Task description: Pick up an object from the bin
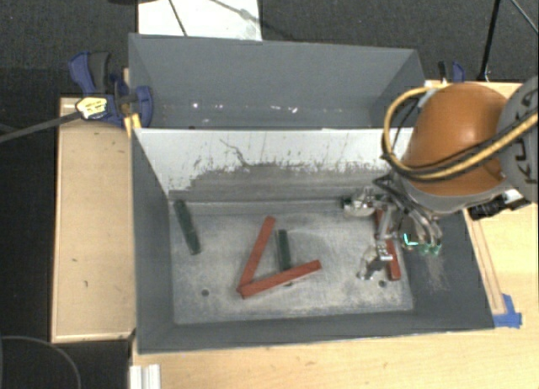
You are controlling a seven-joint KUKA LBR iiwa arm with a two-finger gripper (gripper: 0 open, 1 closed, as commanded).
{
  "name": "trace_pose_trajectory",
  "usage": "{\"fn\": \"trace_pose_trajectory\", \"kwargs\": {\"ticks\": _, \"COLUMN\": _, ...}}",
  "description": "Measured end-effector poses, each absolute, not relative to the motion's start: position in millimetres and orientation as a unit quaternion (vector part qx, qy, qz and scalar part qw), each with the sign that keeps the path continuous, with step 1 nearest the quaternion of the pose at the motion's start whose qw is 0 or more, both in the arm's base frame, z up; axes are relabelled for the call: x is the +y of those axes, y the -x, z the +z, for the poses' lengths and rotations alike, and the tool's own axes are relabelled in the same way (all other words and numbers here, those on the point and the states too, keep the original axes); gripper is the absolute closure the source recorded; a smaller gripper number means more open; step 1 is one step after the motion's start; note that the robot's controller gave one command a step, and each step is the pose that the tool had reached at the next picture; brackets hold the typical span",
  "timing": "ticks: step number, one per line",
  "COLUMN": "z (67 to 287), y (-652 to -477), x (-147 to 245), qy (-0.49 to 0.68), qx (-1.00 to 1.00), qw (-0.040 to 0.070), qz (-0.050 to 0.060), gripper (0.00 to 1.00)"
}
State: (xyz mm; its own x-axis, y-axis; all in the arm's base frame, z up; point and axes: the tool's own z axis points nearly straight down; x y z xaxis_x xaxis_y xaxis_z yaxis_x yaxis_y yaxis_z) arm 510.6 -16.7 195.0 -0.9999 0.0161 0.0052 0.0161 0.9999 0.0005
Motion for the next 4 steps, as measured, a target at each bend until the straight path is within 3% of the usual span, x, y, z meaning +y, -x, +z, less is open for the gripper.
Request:
{"fn": "trace_pose_trajectory", "kwargs": {"ticks": 1, "z": 199, "y": -512.4, "x": -17, "qy": 0.008, "qx": -1.0, "qw": -0.001, "qz": 0.0, "gripper": 0.0}}
{"fn": "trace_pose_trajectory", "kwargs": {"ticks": 2, "z": 151, "y": -516.5, "x": -2, "qy": -0.007, "qx": -1.0, "qw": -0.005, "qz": 0.0, "gripper": 0.0}}
{"fn": "trace_pose_trajectory", "kwargs": {"ticks": 3, "z": 74, "y": -508.7, "x": 43, "qy": 0.097, "qx": -0.995, "qw": -0.007, "qz": -0.001, "gripper": 1.0}}
{"fn": "trace_pose_trajectory", "kwargs": {"ticks": 4, "z": 74, "y": -508.7, "x": 43, "qy": 0.097, "qx": -0.995, "qw": -0.007, "qz": -0.001, "gripper": 1.0}}
